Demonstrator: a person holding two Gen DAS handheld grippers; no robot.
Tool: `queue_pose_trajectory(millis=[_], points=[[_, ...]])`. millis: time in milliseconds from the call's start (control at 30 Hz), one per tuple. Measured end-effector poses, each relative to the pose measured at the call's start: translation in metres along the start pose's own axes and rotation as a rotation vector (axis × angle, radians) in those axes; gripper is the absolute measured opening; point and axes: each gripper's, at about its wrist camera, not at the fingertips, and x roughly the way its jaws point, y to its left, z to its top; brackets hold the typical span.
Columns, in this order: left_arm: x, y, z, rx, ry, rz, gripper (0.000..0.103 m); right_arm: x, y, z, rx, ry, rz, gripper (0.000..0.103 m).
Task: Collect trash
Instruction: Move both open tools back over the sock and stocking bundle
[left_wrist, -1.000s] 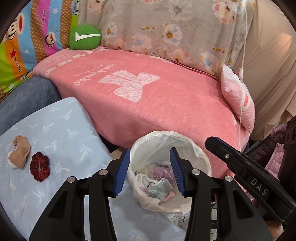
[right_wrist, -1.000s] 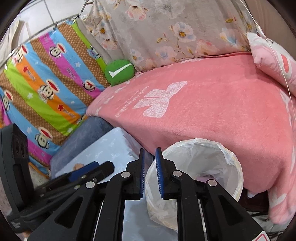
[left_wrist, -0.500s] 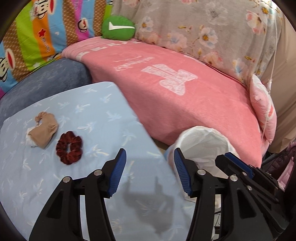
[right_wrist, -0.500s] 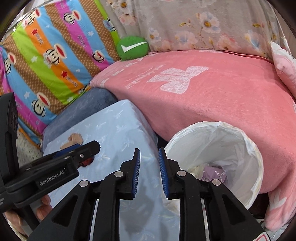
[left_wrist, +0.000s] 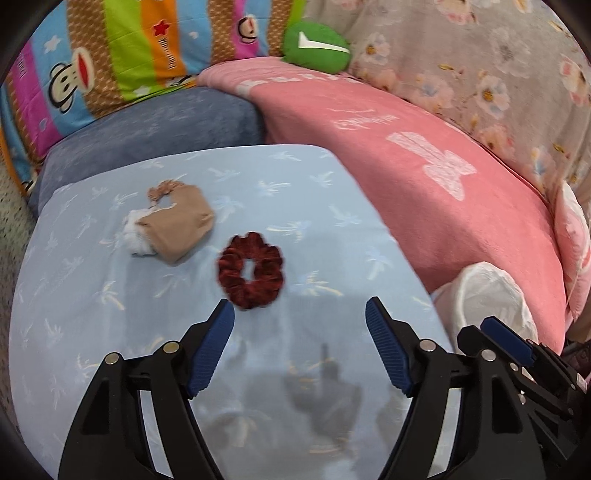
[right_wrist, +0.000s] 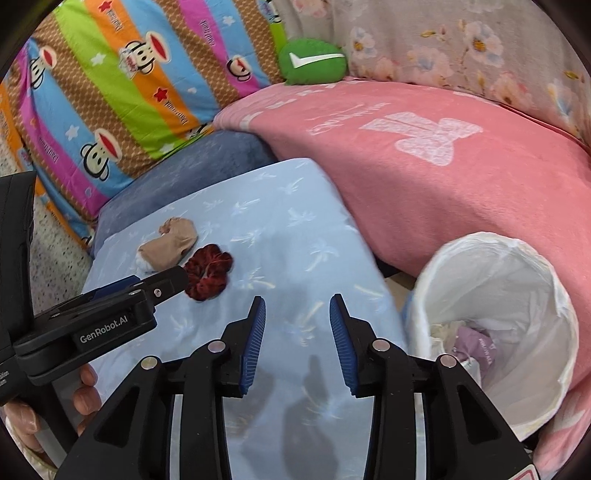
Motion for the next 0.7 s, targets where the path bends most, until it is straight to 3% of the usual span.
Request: queue_pose_trajectory(millis=[267,533,700], points=[[0.001,0.065,0.001,-0.113,-0.002,0.074,0.082,0.033,0.051,0.005,-0.057,0.046,0.045,0.041],[0.008,0.124,0.013,-0.202,-0.007,0.131,0.083,0.068,0.107,0.018,-0.146,0.058,0.067,0.055],[0.016,0.156,0.022,-0.241,-0.002,0.146,0.083,0.098,0.138,0.027,-0.177,0.084,0.103,0.056]])
